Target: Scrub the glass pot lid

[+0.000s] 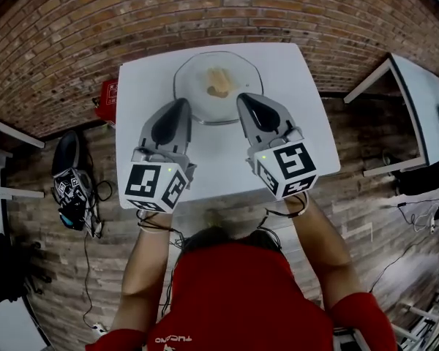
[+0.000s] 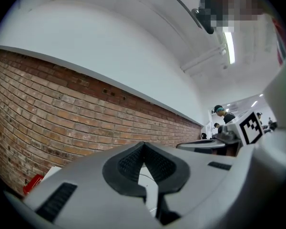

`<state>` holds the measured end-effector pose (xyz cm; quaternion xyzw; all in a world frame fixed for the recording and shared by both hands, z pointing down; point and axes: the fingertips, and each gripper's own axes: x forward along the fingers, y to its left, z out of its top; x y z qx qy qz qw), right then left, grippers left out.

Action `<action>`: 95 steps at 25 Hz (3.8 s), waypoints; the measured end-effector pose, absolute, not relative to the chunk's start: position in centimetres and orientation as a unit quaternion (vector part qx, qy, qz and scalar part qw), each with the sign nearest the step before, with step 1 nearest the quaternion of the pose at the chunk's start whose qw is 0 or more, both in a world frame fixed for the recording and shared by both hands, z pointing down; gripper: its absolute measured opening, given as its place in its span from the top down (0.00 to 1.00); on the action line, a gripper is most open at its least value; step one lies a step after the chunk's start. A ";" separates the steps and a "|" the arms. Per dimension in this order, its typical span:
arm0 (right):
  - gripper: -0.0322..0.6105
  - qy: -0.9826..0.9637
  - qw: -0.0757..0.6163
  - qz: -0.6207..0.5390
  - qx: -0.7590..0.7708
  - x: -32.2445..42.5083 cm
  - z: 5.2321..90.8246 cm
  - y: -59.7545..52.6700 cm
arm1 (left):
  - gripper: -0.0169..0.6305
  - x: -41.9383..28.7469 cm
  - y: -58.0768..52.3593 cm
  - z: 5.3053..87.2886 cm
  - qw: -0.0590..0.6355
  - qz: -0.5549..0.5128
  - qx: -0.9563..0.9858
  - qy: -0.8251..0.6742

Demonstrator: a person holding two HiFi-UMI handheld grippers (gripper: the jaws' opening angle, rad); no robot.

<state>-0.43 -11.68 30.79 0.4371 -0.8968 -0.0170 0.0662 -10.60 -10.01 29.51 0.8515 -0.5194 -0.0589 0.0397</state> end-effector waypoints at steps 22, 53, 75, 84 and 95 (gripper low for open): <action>0.90 -0.895 0.100 -0.038 0.432 -2.3 32.7 -23.6 | 0.95 -13.2 -21.4 31.6 0.044 -0.033 0.837 -0.545; 0.74 -0.857 0.314 0.110 0.393 -3.3 50.0 -33.5 | 0.72 -17.4 -30.4 48.5 0.235 0.130 0.768 -0.581; 0.87 -0.812 0.362 0.176 0.423 -3.3 53.5 -34.3 | 0.80 -18.2 -30.7 54.7 0.351 0.161 0.755 -0.530; 0.87 -0.827 0.322 0.157 0.434 -6.7 50.6 -37.6 | 0.81 -18.3 -30.9 54.6 0.345 0.158 0.749 -0.543; 0.87 -0.823 0.346 0.155 0.423 -10.0 53.7 -41.1 | 0.81 -18.1 -30.5 54.6 0.357 0.151 0.745 -0.543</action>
